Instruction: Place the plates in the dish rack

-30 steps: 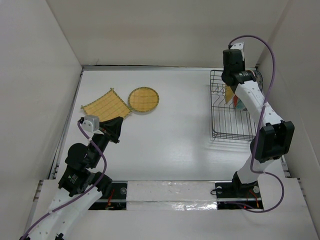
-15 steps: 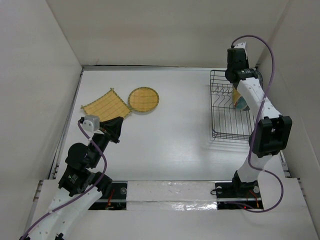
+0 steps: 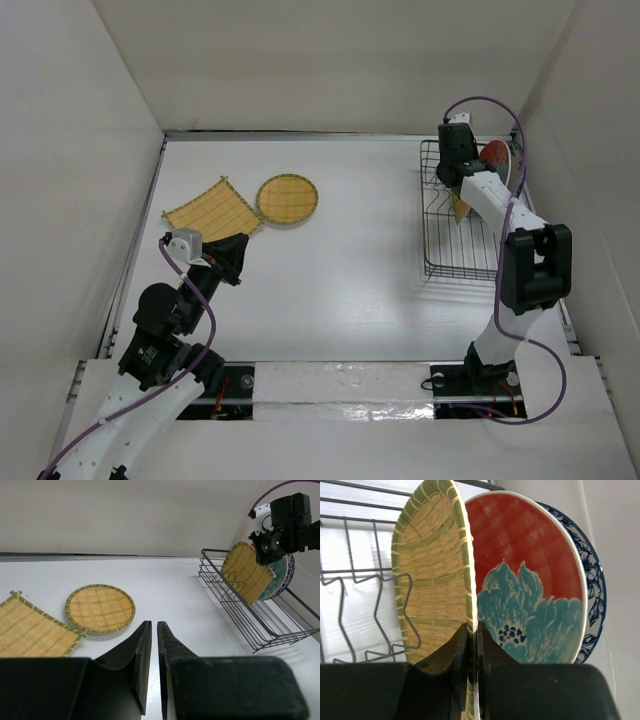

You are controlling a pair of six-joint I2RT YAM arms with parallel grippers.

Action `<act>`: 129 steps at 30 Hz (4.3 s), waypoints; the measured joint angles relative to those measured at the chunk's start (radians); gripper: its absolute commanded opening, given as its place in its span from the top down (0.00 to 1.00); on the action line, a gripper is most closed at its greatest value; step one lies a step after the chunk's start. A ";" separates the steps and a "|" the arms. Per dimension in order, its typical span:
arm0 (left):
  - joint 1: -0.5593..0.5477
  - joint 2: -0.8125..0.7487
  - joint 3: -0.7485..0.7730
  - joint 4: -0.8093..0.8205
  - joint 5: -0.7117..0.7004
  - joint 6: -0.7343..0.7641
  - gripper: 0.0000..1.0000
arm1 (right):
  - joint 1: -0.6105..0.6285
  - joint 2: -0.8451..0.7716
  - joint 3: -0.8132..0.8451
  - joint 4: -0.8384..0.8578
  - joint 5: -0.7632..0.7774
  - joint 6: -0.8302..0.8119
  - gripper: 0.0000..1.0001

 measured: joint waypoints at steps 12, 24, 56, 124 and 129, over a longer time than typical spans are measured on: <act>0.000 0.002 0.000 0.000 0.000 0.000 0.92 | 0.024 0.001 -0.055 0.000 -0.003 0.122 0.42; 0.000 0.019 0.000 0.000 -0.005 0.000 0.93 | 0.147 -0.281 -0.082 0.010 -0.103 0.288 0.95; 0.040 0.139 0.000 0.009 -0.131 0.001 0.98 | 0.395 0.462 -0.069 0.776 -0.760 1.192 0.36; -0.006 -0.182 0.000 0.022 0.022 0.000 0.84 | 0.124 -0.159 -0.031 0.120 0.108 0.012 1.00; -0.006 -0.182 0.000 0.022 0.019 0.000 0.84 | 0.106 -0.148 -0.045 0.128 0.093 0.023 1.00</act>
